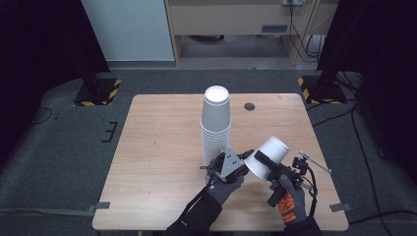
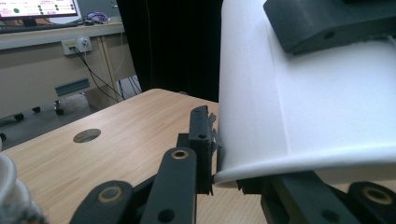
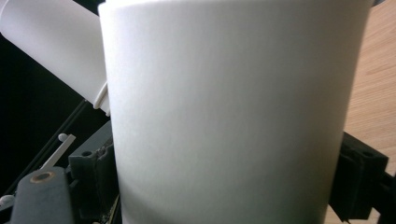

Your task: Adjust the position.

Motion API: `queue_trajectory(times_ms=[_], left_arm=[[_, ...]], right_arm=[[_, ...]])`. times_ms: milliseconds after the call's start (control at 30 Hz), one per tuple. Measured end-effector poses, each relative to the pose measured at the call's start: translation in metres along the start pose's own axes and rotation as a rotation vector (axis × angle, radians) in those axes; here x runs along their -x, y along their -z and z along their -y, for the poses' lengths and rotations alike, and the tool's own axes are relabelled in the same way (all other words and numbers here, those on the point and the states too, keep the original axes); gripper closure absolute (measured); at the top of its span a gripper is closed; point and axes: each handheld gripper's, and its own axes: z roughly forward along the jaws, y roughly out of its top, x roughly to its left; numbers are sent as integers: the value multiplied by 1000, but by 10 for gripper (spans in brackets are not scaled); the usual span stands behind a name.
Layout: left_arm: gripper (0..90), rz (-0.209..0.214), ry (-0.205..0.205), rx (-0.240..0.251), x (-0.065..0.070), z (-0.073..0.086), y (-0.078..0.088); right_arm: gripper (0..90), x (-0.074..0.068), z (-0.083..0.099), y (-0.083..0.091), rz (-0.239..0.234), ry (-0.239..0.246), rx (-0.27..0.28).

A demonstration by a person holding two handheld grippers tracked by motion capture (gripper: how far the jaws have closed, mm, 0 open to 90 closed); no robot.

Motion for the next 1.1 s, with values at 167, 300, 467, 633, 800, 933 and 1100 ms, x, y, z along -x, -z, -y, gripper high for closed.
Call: queue_trajectory(times_ms=[167,300,467,633,800,933,1100], left_arm=[[820,10,-9,-8,2,1,2],[826,13,-4,-9,2,1,4],[832,21,-2,-13,1,1,8],[834,28,3,-20,1,2,11],[836,29,4,-24,1,2,15],[838,31,6,-23,1,2,17],[841,34,2,-23,2,2,19]], right_arm=[[148,1,-1,0,-7,-5,3],[148,2,-2,0,-16,-1,-1],[147,2,-3,-1,-22,10,-2],[136,3,-3,-2,-25,17,-8],[124,4,-4,-3,-30,32,-9],[108,6,-5,-3,-29,41,-2],[94,9,-7,-2,-32,30,-4]])
